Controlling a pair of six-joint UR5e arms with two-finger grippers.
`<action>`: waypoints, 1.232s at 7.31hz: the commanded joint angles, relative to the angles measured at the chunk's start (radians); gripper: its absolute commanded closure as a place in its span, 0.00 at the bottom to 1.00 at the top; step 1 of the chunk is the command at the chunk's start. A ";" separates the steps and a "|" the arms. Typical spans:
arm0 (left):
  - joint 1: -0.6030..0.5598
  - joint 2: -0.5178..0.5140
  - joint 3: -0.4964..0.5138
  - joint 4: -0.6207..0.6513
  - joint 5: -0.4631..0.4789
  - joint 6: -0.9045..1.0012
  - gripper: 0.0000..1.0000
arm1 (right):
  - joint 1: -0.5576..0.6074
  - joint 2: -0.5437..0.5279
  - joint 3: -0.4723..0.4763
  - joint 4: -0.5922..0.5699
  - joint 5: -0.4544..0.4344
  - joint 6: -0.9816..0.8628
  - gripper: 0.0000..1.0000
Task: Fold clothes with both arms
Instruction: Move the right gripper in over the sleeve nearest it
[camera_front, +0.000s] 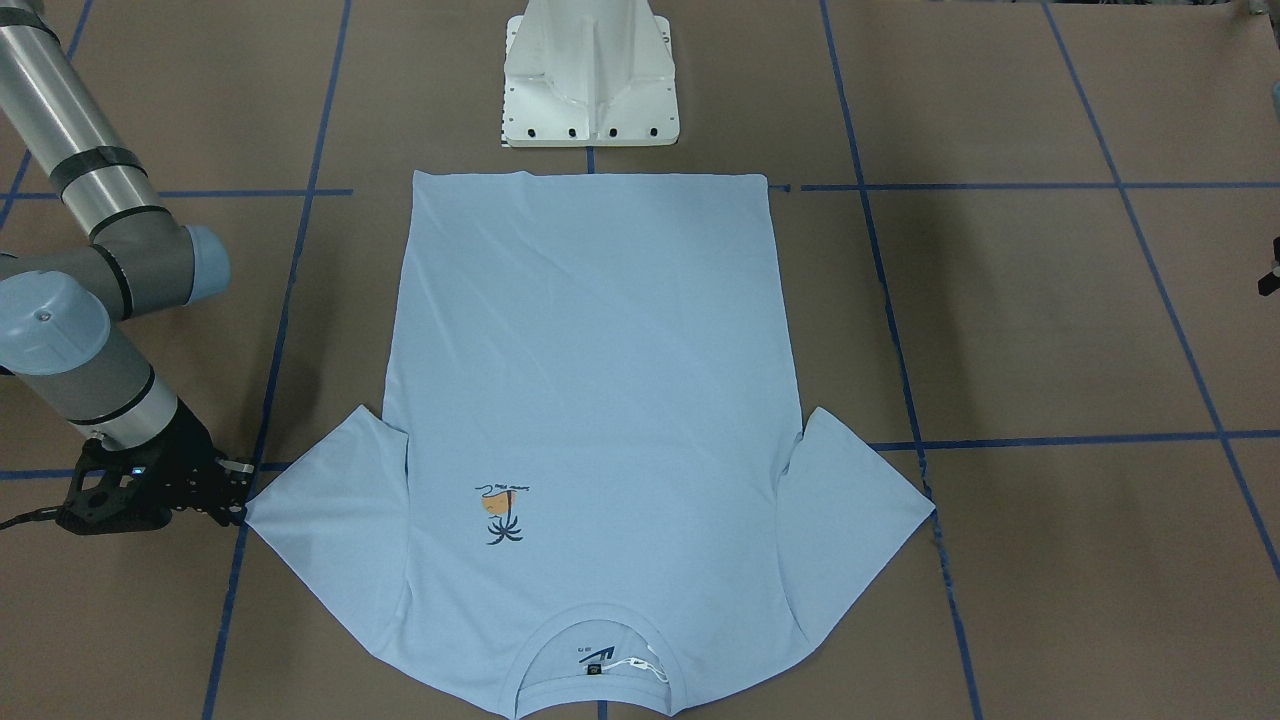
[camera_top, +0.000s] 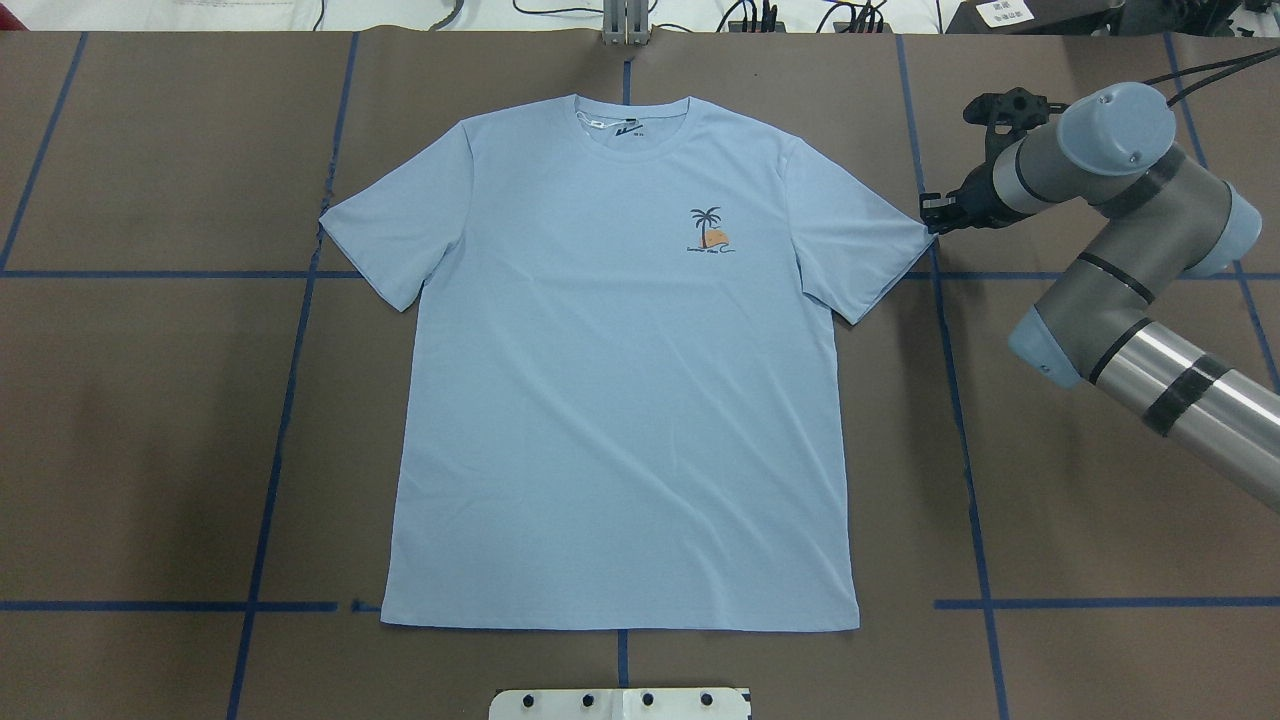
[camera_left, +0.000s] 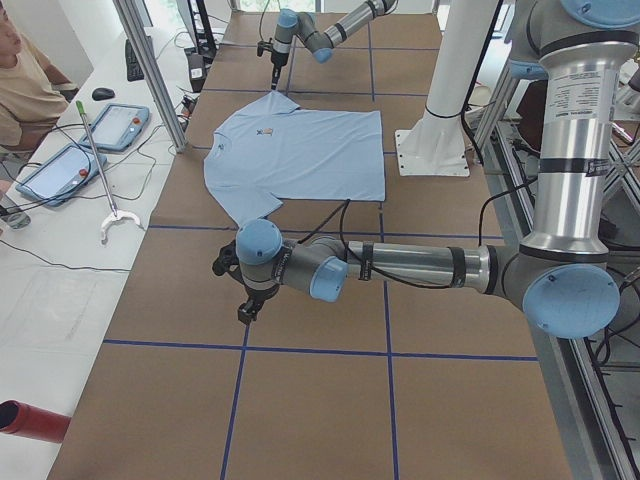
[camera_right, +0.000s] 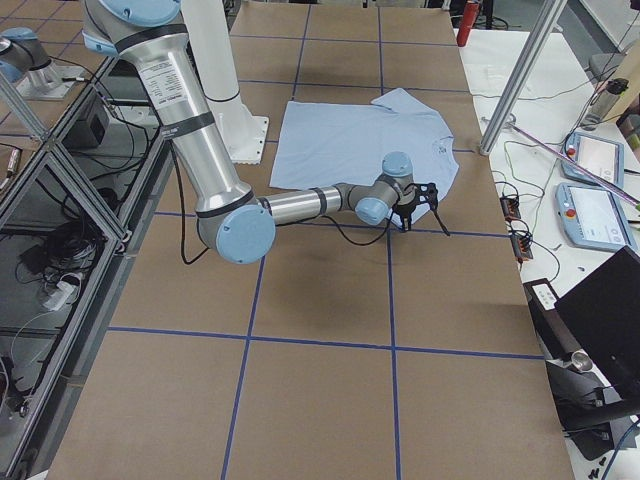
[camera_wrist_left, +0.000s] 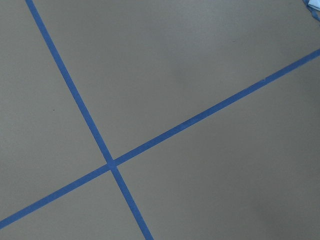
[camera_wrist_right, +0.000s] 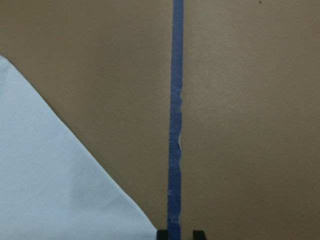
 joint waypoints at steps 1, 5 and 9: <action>0.000 0.000 -0.001 0.000 0.000 0.001 0.00 | -0.013 0.001 0.000 -0.001 -0.002 0.000 0.82; -0.002 0.003 -0.002 0.000 0.000 0.001 0.00 | -0.014 0.009 0.006 0.003 0.000 0.006 1.00; -0.002 0.008 -0.039 0.006 0.000 -0.002 0.00 | -0.095 0.268 0.003 -0.134 -0.005 0.327 1.00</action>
